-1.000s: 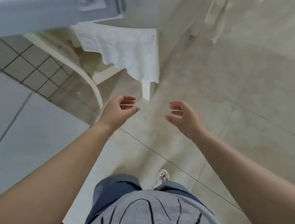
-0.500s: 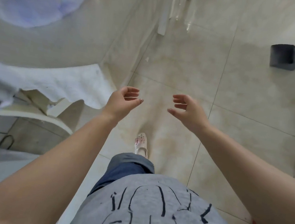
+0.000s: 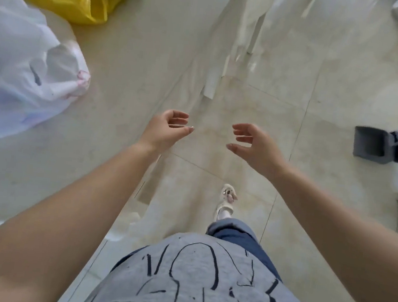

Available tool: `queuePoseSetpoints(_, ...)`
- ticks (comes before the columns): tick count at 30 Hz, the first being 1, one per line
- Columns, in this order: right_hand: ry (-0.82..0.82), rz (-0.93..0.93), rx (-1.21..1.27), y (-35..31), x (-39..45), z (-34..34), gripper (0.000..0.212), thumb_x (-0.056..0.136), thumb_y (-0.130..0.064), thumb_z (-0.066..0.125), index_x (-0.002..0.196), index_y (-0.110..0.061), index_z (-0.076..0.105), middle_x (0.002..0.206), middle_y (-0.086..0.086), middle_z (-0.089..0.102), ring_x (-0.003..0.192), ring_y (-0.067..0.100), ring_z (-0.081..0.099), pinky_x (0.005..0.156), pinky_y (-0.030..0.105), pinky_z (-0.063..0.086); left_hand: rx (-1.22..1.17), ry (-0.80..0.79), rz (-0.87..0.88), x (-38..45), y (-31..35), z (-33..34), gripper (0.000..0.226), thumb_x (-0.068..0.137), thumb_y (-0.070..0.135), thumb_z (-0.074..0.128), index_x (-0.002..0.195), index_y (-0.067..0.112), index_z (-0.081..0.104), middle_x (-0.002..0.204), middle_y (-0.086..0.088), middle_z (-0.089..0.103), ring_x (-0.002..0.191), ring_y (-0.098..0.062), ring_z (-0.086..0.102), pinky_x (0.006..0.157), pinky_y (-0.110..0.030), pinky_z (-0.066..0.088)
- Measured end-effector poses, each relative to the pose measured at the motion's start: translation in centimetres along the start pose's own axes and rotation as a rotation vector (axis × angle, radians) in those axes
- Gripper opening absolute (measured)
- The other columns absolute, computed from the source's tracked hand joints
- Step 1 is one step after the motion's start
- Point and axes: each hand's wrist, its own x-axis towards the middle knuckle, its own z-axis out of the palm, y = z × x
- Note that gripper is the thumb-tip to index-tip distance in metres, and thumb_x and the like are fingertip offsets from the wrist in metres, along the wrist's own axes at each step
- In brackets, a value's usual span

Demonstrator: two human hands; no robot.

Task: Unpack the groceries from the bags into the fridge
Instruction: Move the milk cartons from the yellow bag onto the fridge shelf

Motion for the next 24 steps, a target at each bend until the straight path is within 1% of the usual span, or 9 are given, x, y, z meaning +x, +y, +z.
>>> queuePoseSetpoints(2, -0.045, -0.048, -0.003, -0.1, 5.5, -1.6, 0.045, 0.077, -0.016, 0.076, 0.118, -0.014, 0.057, 0.107, -0.002, 0.058, 0.103, 0.019, 0.062, 0.094, 0.038, 0.049, -0.035, 0.080, -0.013, 3.3, 1.1, 0.3, 0.027, 0.083, 0.015, 0.071, 0.107, 0.016, 0.060, 0.102, 0.001, 0.063, 0.087, -0.004, 0.061, 0.085, -0.027, 0.050)
queuePoseSetpoints(5, -0.127, -0.126, -0.012, -1.3, 13.0, -3.7, 0.042, 0.076, -0.014, 0.077, 0.115, -0.015, 0.059, 0.104, -0.002, 0.058, 0.099, 0.020, 0.062, 0.093, 0.041, 0.050, -0.090, 0.208, -0.057, 7.5, 2.9, 0.6, 0.026, 0.082, 0.016, 0.071, 0.106, 0.017, 0.060, 0.100, 0.003, 0.063, 0.087, -0.005, 0.061, 0.082, -0.026, 0.049)
queuePoseSetpoints(9, -0.271, -0.228, -0.063, -5.0, 22.0, -5.0, 0.042, 0.077, -0.013, 0.075, 0.116, -0.017, 0.060, 0.106, -0.001, 0.060, 0.102, 0.018, 0.063, 0.093, 0.036, 0.049, -0.197, 0.387, -0.089, 11.6, 5.6, -0.2, 0.025, 0.082, 0.014, 0.071, 0.103, 0.018, 0.059, 0.103, 0.000, 0.063, 0.091, -0.010, 0.060, 0.077, -0.024, 0.048)
queuePoseSetpoints(14, -0.446, -0.340, -0.095, -10.9, 31.5, -2.8, 0.042, 0.079, -0.017, 0.074, 0.118, -0.020, 0.058, 0.109, -0.005, 0.060, 0.105, 0.014, 0.061, 0.091, 0.031, 0.048, -0.256, 0.607, -0.090, 16.8, 7.5, -4.3, 0.023, 0.082, 0.012, 0.070, 0.101, 0.018, 0.059, 0.099, 0.003, 0.063, 0.084, -0.004, 0.059, 0.071, -0.016, 0.050)
queuePoseSetpoints(16, -0.481, -0.389, -0.115, -13.3, 34.7, -1.5, 0.043, 0.079, -0.019, 0.074, 0.119, -0.020, 0.058, 0.110, -0.006, 0.061, 0.104, 0.012, 0.061, 0.091, 0.029, 0.047, -0.276, 0.682, -0.107, 19.1, 7.7, -6.5, 0.020, 0.083, 0.012, 0.070, 0.097, 0.021, 0.059, 0.096, 0.005, 0.062, 0.084, -0.004, 0.058, 0.068, -0.018, 0.049)
queuePoseSetpoints(18, -0.502, -0.427, -0.121, -15.5, 37.7, -0.1, 0.043, 0.079, -0.020, 0.074, 0.119, -0.020, 0.058, 0.108, -0.007, 0.061, 0.101, 0.010, 0.060, 0.090, 0.026, 0.047, -0.281, 0.726, -0.114, 21.5, 8.2, -8.8, 0.019, 0.083, 0.014, 0.070, 0.093, 0.025, 0.059, 0.096, 0.005, 0.063, 0.085, -0.006, 0.058, 0.067, -0.019, 0.049)
queuePoseSetpoints(21, -0.556, -0.450, -0.120, -18.4, 41.9, 1.7, 0.043, 0.079, -0.020, 0.074, 0.119, -0.021, 0.058, 0.108, -0.008, 0.060, 0.103, 0.010, 0.061, 0.090, 0.024, 0.046, -0.273, 0.777, -0.134, 25.0, 9.0, -12.3, 0.020, 0.082, 0.015, 0.070, 0.099, 0.020, 0.061, 0.098, 0.003, 0.064, 0.087, -0.006, 0.059, 0.067, -0.018, 0.048)
queuePoseSetpoints(24, -0.583, -0.500, -0.130, -21.7, 46.3, 3.4, 0.043, 0.079, -0.022, 0.075, 0.119, -0.021, 0.058, 0.108, -0.010, 0.061, 0.102, 0.009, 0.061, 0.092, 0.027, 0.047, -0.246, 0.810, -0.104, 28.3, 10.9, -15.7, 0.024, 0.082, 0.013, 0.071, 0.103, 0.017, 0.061, 0.098, 0.002, 0.063, 0.081, -0.002, 0.058, 0.066, -0.015, 0.046)
